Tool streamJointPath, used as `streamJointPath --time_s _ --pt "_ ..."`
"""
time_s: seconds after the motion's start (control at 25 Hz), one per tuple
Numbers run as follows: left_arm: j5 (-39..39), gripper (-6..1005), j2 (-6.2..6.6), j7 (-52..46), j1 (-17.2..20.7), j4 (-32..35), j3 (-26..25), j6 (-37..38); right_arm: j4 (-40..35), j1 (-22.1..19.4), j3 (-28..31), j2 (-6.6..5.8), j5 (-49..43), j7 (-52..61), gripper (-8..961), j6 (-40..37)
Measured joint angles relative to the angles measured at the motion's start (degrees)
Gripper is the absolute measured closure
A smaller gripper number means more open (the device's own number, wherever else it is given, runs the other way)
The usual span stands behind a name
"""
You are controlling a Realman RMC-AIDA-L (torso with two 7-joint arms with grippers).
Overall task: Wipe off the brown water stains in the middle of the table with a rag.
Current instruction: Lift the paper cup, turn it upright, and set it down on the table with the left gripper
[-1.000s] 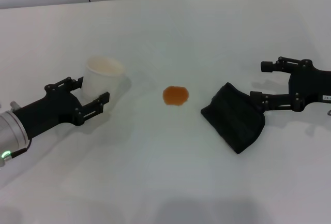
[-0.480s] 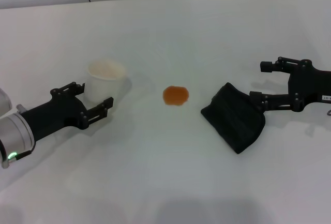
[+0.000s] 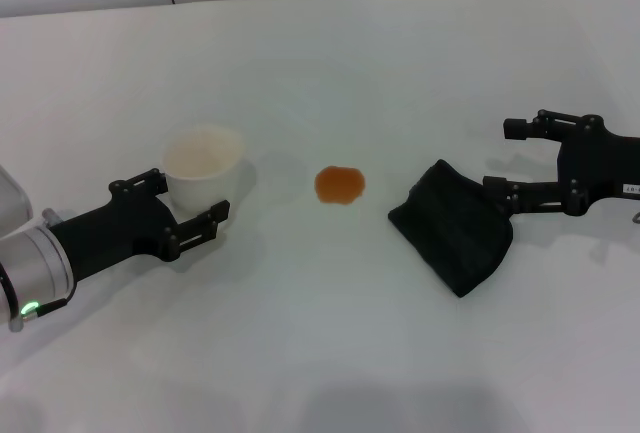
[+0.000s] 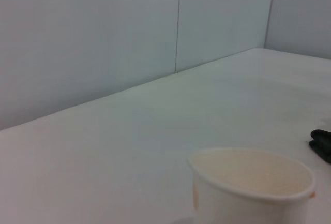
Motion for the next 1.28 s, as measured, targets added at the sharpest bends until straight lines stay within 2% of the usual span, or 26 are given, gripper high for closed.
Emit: streamJointPath --time_s 1.28 --pt "-0.4 304 0.25 -3.8 -0.5 -1.4 0.0 -0.6 0.0 0.2 0.0 -0.12 0.0 0.0 107 0.0"
